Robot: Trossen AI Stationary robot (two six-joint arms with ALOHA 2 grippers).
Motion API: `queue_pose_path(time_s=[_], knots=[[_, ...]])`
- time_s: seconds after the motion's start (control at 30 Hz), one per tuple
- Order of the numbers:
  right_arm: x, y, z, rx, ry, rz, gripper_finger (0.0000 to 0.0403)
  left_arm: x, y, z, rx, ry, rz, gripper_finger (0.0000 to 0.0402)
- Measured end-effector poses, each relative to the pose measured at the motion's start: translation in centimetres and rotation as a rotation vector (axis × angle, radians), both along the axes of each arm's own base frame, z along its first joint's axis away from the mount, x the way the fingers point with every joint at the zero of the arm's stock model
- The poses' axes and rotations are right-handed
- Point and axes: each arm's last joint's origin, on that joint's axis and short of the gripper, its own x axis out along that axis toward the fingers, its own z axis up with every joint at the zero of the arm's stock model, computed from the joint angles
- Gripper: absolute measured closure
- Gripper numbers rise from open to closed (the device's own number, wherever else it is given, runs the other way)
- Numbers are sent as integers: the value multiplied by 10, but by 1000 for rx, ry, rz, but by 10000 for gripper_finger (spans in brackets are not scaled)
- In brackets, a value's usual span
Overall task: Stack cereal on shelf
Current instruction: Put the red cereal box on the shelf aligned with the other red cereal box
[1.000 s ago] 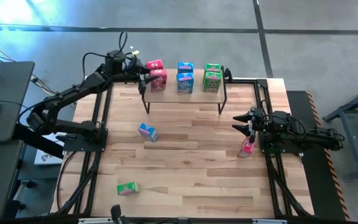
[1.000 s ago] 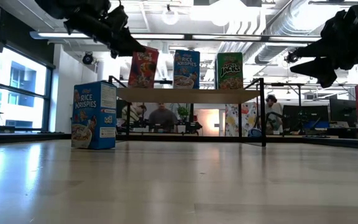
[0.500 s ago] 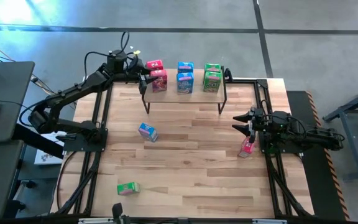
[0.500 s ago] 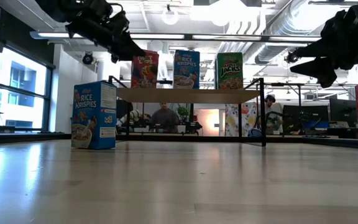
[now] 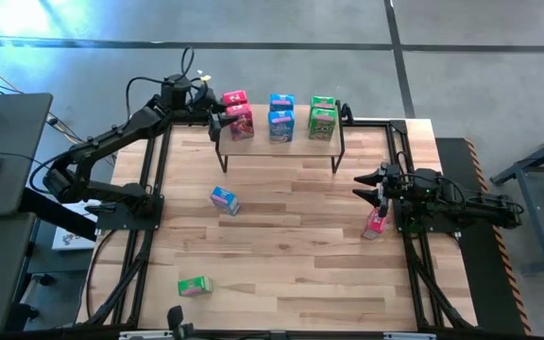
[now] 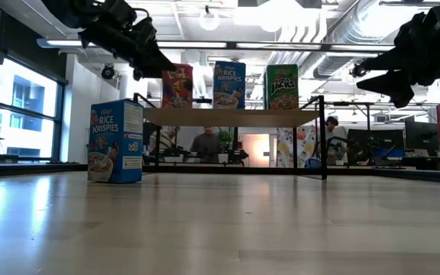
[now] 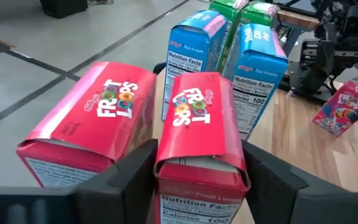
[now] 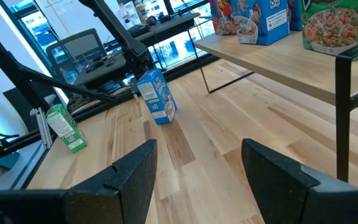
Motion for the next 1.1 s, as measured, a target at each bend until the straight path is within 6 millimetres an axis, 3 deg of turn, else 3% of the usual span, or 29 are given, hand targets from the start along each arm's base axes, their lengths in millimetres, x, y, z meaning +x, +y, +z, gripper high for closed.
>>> queue_pose_path(time_s=[0.67, 0.9, 1.1], knots=[[0, 0, 0, 0, 2, 0, 176, -17, -21, 33, 119, -95, 3, 188], [0, 0, 0, 0, 1, 0, 176, -10, -31, 50, 129, -207, -7, 188], [0, 0, 0, 0, 3, -1, 176, 2, -34, 80, 123, -147, 13, 188]])
